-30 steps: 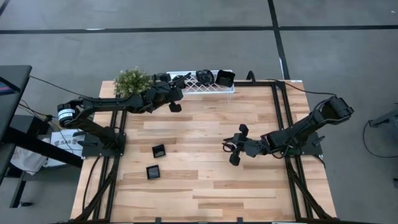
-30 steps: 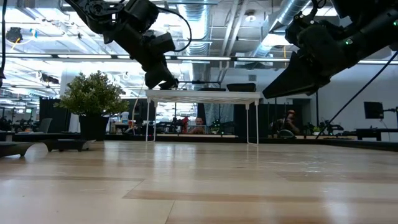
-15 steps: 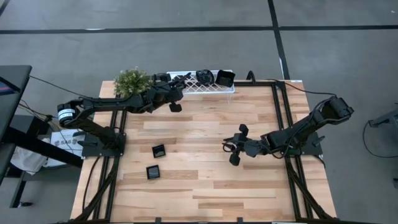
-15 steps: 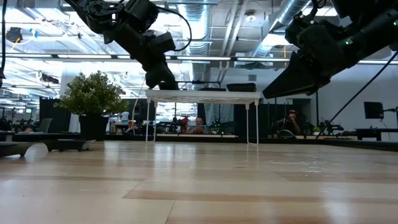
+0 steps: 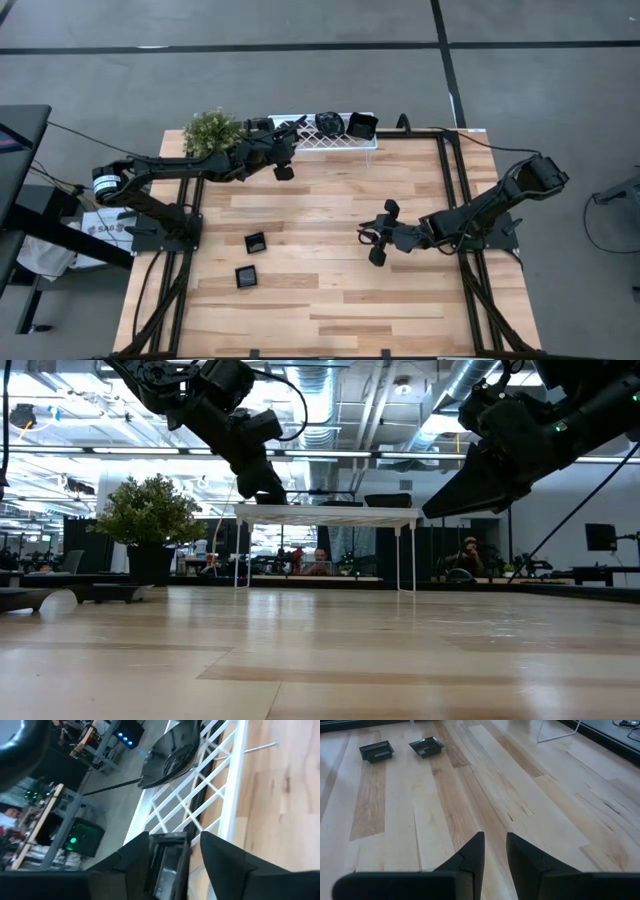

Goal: Pick & Place Mini shaped plates
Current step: Stack the black square plate on top of the black square plate on the shelf

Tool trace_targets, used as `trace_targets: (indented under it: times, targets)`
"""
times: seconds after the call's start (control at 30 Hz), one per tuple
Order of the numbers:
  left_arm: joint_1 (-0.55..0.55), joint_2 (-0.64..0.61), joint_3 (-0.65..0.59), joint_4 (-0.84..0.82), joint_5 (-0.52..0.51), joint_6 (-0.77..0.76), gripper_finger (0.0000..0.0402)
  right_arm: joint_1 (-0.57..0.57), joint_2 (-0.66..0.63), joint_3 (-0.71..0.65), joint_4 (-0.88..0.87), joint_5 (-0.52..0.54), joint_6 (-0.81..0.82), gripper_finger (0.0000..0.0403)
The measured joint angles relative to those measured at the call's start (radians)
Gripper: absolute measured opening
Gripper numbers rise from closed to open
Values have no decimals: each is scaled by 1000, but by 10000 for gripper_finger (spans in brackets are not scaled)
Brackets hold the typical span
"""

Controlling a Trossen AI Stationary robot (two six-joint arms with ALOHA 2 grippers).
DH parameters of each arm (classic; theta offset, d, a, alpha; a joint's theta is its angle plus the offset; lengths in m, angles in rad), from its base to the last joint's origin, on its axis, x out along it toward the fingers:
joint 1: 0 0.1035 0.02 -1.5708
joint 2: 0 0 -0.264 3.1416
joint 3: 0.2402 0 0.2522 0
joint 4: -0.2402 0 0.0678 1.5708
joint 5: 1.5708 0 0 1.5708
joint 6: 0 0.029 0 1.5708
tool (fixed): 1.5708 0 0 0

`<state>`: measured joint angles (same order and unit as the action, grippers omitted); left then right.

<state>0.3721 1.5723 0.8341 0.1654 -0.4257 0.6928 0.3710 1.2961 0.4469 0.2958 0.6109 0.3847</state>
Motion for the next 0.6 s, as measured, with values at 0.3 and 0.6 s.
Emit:
trace_targets:
  times: [0.3,0.6]
  targets:
    - [-1,-10,0,0,9,-81,206,0,0,0,0,0,0,76]
    - [-23,-105,1,-6,-109,-58,192,0,0,0,0,0,0,76]
